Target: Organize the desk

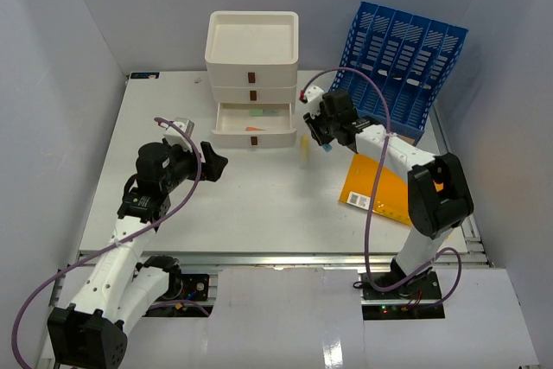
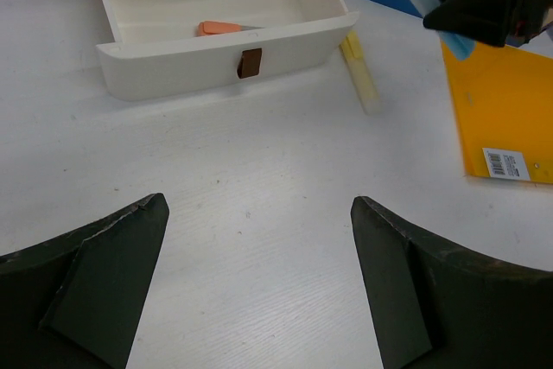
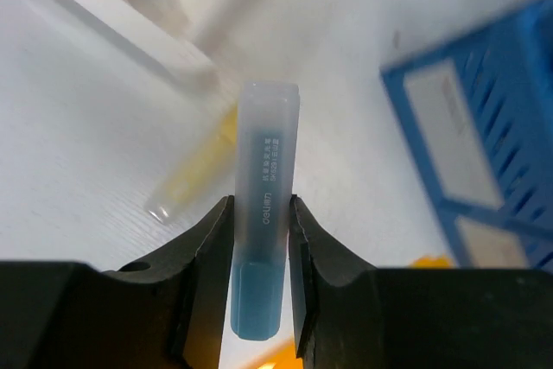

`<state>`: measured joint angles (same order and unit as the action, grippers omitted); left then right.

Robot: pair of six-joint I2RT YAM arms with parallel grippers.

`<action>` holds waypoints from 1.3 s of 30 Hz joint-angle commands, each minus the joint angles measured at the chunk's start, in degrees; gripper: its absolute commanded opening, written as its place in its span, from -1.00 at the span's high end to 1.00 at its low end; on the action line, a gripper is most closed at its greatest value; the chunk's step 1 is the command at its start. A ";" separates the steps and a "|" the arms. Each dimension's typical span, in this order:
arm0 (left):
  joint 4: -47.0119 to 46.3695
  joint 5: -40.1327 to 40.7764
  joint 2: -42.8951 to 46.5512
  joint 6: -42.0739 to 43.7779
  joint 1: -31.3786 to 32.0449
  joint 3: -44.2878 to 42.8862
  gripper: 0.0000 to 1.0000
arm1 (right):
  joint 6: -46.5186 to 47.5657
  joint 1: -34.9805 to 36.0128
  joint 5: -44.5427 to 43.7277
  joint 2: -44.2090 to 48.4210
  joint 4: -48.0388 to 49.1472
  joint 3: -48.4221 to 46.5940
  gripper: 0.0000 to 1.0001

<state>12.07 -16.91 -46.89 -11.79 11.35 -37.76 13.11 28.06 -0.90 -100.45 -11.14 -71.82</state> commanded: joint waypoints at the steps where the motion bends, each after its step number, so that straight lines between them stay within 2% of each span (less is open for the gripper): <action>1: -0.20 -0.43 1.13 0.80 -0.37 0.26 -0.96 | 19.33 5.77 5.07 2.20 1.87 -8.98 0.76; 5: -0.29 0.06 1.96 0.89 -0.37 0.43 -0.96 | 30.07 11.71 2.96 -4.30 -3.22 -20.68 0.62; 9: -0.29 0.87 2.33 1.01 -0.37 0.58 -0.96 | 37.70 14.89 -1.97 -12.53 -3.31 -28.39 0.45; 14: -0.13 1.86 2.59 1.21 -0.37 0.60 -0.96 | 40.20 15.45 -3.46 -20.83 -2.31 -36.50 0.35; 16: -0.20 2.05 2.59 1.33 -0.37 0.56 -0.96 | 40.85 15.45 -4.36 -22.80 -1.90 -37.81 0.24; 17: -0.19 2.04 2.58 1.33 -0.37 0.49 -0.96 | 40.88 15.45 -4.42 -23.34 -1.65 -37.97 0.14; 20: -0.20 2.04 2.33 1.35 -0.37 0.41 -0.96 | 40.33 15.45 -4.18 -24.22 -1.43 -38.08 -0.51; 24: -0.18 1.77 2.70 1.40 -0.37 0.40 -0.96 | 35.49 15.36 -0.44 -21.03 -3.60 -37.82 -0.93; 25: -0.13 1.72 2.75 1.35 -0.37 0.40 -0.96 | 34.68 15.36 0.94 -20.34 -4.03 -37.45 -0.96; 27: -0.12 1.62 3.28 1.25 -0.37 0.32 -0.96 | 30.26 15.27 3.91 -16.12 -4.84 -35.63 -0.81; 30: -0.03 1.53 4.12 1.16 -0.37 0.37 -0.96 | 21.51 13.35 7.44 -9.23 -3.52 -28.02 -0.80; 33: -0.03 1.31 4.88 1.07 -0.37 0.40 -0.96 | 11.96 9.29 15.45 -5.07 -2.85 -21.47 -0.82; 39: -0.14 0.16 5.36 0.96 -0.37 0.40 -0.96 | 7.70 4.94 19.37 1.79 -1.96 -7.27 -0.92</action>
<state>12.03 -15.59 -42.45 -10.98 11.35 -37.19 28.63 35.72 13.42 -100.77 -13.15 -86.57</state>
